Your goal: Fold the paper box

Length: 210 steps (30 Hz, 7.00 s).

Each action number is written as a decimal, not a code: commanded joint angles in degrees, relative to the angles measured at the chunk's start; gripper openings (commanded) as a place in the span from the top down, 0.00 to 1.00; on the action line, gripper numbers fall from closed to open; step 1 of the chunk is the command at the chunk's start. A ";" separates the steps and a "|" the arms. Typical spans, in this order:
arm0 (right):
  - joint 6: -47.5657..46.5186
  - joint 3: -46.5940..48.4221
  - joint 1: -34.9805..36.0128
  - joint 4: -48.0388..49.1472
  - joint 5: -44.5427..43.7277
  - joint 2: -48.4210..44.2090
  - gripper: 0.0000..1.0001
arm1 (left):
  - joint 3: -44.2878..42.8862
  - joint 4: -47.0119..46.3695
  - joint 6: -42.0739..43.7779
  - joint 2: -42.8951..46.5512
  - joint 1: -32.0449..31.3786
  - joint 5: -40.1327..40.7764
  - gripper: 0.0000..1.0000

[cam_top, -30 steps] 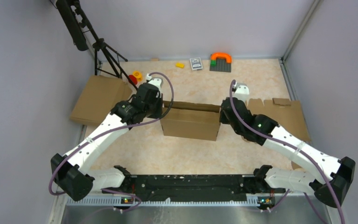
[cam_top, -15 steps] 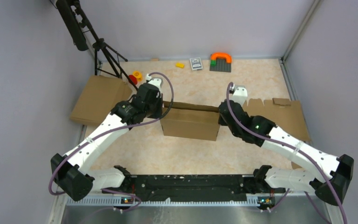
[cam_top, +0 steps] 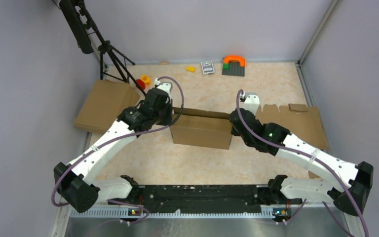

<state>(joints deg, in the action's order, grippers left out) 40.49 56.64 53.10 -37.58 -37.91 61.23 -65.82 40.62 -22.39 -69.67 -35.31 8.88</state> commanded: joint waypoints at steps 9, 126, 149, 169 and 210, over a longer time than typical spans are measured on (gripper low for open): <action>-8.59 6.15 0.58 -8.67 7.00 -2.92 0.65 | -0.24 1.57 0.04 -0.64 -0.47 -0.45 1.00; -41.64 7.10 -9.69 15.65 58.04 14.31 0.57 | 27.44 -44.48 -8.63 6.59 -11.71 -11.69 1.00; -39.26 0.51 -6.25 20.34 52.08 10.49 0.54 | 29.26 -48.18 -9.78 6.63 -12.33 -9.41 1.00; -40.20 -7.89 -4.52 29.17 45.36 7.42 0.53 | 28.92 -48.09 -9.42 6.26 -12.33 -9.92 1.00; -42.84 -19.16 2.01 35.98 32.77 5.74 0.47 | 26.80 -43.68 -9.56 6.55 -12.33 -11.33 1.00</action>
<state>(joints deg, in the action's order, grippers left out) -3.51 40.42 54.37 10.17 -4.97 65.36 -36.62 -3.16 -31.86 -63.42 -47.79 -2.48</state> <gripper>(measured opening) 0.522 0.001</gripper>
